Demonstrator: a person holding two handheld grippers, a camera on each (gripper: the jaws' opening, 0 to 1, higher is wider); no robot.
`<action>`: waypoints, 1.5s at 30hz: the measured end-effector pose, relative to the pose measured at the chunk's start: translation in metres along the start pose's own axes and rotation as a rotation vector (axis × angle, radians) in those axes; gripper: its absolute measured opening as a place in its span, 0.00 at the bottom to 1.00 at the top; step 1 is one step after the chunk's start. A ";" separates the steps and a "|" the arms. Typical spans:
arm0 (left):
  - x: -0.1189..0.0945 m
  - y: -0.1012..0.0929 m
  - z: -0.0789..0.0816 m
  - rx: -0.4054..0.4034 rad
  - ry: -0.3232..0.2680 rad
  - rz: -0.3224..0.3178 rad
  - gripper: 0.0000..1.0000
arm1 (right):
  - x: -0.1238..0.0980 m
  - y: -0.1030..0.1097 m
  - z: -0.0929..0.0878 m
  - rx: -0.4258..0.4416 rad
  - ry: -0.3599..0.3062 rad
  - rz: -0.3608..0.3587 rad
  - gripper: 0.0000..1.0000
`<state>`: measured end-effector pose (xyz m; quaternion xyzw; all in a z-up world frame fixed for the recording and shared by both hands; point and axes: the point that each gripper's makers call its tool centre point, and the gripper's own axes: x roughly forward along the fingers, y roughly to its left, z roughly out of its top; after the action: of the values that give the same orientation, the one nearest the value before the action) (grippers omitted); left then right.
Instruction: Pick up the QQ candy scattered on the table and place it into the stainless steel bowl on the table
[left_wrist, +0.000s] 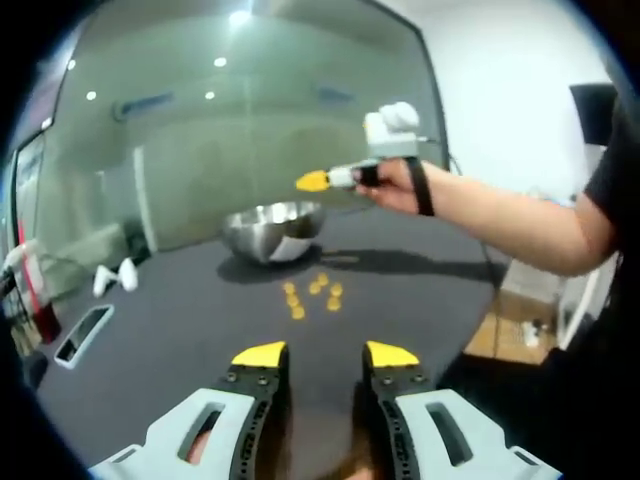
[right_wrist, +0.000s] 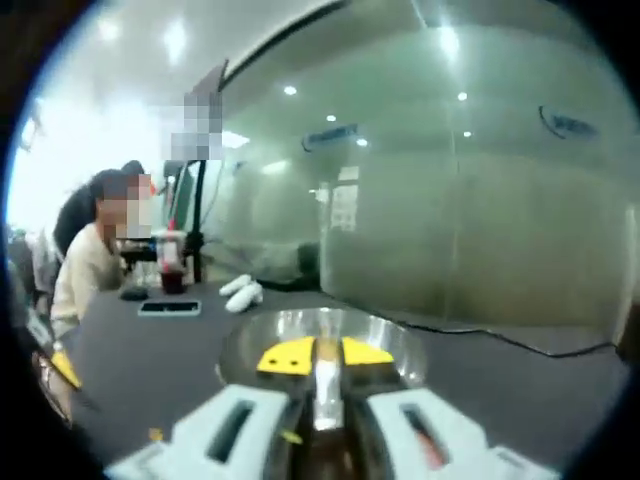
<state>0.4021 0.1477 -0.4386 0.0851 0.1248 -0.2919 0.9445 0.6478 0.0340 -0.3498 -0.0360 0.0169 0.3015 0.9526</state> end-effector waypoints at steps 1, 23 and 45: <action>0.000 0.000 0.000 0.000 0.000 0.002 0.31 | 0.002 0.001 -0.001 0.009 0.004 0.004 0.09; -0.001 0.006 0.001 -0.029 -0.015 0.009 0.31 | -0.020 0.017 0.006 0.059 -0.012 0.108 0.24; -0.006 0.017 0.009 -0.020 -0.048 0.018 0.31 | -0.145 0.070 -0.064 -0.024 0.062 0.372 0.22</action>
<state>0.4086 0.1631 -0.4266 0.0698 0.1044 -0.2840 0.9506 0.4881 0.0031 -0.4096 -0.0530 0.0492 0.4714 0.8790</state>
